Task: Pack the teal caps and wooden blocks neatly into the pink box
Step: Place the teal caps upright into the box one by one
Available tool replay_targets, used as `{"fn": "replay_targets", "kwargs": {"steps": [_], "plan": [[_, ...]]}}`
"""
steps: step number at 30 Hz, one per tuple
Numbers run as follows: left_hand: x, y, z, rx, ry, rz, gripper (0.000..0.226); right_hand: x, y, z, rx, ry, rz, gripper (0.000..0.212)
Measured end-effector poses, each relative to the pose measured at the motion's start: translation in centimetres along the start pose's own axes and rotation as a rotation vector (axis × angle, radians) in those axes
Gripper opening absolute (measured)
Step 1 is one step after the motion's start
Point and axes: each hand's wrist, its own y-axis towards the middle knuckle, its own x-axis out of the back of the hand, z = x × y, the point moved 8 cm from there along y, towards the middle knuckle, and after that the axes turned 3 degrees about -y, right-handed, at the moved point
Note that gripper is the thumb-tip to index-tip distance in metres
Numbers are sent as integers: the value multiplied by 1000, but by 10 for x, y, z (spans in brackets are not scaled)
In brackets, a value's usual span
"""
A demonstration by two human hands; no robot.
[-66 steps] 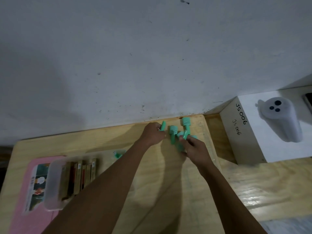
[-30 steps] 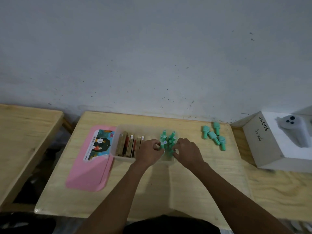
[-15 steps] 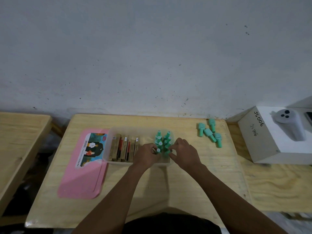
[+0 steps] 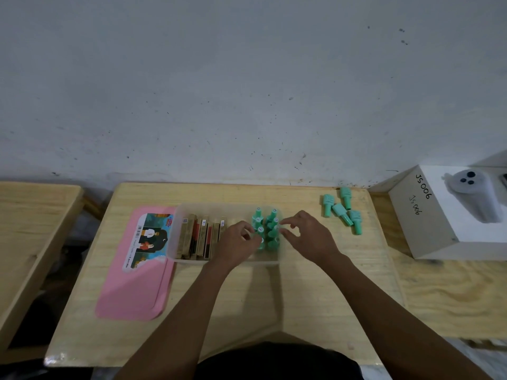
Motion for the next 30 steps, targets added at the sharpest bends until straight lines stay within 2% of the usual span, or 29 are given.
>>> {"fn": "replay_targets", "kwargs": {"steps": [5,13,17,20,30], "plan": [[1,7,-13,-13,98,-102,31,-6,13,3,-31,-112,58,26],[3,4,-17,-4,126,-170,29,-11,20,15,24,-143,98,24],[2,3,-21,-48,188,-202,29,-13,17,10,-19,-119,107,23],[-6,3,-34,-105,213,-191,31,-5,13,-3,-89,-82,66,22],[6,-4,-27,-91,222,-284,34,-8,1,2,-128,47,-24,28]]}}
